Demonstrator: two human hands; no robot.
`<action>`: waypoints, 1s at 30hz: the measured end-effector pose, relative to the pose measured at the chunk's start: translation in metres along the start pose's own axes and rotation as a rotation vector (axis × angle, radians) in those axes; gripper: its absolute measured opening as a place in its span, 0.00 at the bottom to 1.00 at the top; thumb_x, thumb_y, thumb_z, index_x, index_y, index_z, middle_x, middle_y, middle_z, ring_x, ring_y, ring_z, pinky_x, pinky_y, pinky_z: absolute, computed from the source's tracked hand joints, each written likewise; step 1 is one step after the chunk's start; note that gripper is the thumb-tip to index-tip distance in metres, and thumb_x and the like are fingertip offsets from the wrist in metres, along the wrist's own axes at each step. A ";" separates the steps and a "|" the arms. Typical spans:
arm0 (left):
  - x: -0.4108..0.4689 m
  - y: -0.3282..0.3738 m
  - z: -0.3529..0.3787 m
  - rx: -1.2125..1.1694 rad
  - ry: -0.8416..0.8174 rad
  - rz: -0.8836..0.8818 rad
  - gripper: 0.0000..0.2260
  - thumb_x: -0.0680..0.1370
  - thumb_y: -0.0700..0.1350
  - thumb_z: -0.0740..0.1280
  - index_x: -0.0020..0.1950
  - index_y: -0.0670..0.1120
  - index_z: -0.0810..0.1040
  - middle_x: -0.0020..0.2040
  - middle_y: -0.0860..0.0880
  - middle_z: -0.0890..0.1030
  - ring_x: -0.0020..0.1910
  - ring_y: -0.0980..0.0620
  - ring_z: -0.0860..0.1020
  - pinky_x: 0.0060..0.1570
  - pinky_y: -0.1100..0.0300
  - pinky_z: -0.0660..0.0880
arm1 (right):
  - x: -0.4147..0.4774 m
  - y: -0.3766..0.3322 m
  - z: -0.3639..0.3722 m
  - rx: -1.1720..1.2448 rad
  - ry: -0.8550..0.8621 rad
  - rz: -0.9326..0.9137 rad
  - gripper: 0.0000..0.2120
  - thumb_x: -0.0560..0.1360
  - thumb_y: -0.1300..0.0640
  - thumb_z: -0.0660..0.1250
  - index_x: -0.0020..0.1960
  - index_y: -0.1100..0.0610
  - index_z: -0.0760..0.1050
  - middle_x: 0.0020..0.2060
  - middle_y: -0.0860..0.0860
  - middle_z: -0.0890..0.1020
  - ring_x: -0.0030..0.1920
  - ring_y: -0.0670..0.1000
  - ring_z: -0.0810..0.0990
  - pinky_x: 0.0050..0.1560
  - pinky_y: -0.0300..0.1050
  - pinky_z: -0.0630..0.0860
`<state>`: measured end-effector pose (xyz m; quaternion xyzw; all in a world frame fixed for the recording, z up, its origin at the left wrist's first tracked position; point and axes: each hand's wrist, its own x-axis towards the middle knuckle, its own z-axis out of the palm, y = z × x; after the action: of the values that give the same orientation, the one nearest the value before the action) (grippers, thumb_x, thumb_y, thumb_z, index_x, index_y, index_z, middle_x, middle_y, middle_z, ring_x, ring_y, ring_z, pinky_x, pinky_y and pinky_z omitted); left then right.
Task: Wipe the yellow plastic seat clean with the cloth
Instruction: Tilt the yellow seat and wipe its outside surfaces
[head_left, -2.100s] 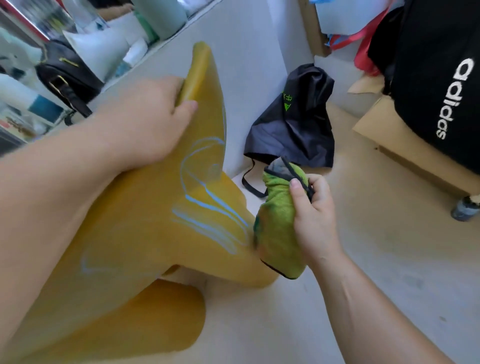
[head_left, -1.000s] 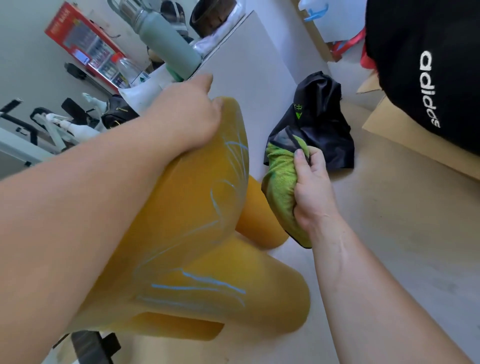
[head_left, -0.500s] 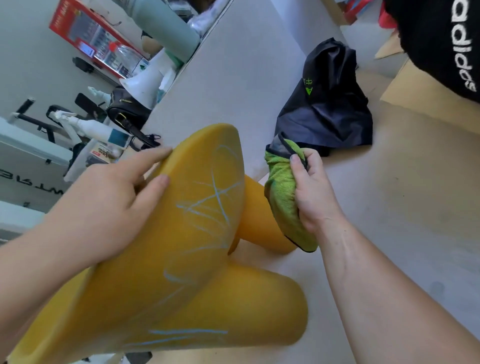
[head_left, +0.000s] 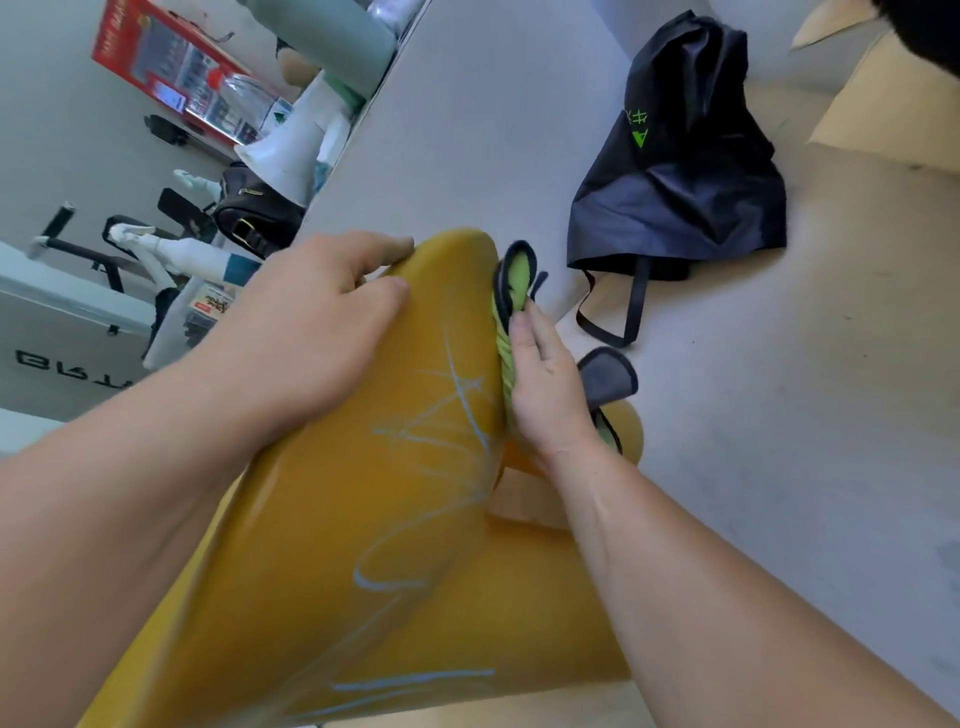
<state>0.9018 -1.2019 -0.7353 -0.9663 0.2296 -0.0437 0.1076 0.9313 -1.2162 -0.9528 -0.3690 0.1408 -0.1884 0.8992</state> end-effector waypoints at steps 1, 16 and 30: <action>0.000 0.000 0.000 -0.010 0.007 0.001 0.18 0.81 0.47 0.60 0.71 0.58 0.73 0.69 0.60 0.74 0.67 0.58 0.70 0.58 0.61 0.64 | 0.001 0.014 -0.002 0.086 0.000 0.120 0.31 0.78 0.34 0.61 0.76 0.50 0.69 0.73 0.45 0.73 0.73 0.43 0.68 0.78 0.51 0.62; -0.001 0.001 0.001 0.003 -0.005 -0.019 0.18 0.81 0.50 0.60 0.71 0.59 0.72 0.68 0.59 0.76 0.66 0.57 0.72 0.61 0.59 0.67 | 0.037 0.012 0.002 0.089 0.089 0.090 0.22 0.84 0.46 0.58 0.75 0.54 0.69 0.70 0.44 0.74 0.71 0.45 0.71 0.76 0.47 0.63; -0.001 0.004 -0.001 0.034 -0.039 -0.017 0.19 0.82 0.49 0.60 0.73 0.58 0.71 0.66 0.59 0.76 0.63 0.60 0.72 0.59 0.65 0.65 | 0.039 0.022 0.003 0.131 0.057 0.136 0.21 0.85 0.48 0.57 0.76 0.52 0.67 0.72 0.46 0.72 0.69 0.42 0.70 0.73 0.40 0.64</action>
<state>0.8991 -1.2054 -0.7349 -0.9669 0.2188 -0.0296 0.1279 0.9724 -1.2171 -0.9711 -0.2934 0.1784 -0.1464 0.9277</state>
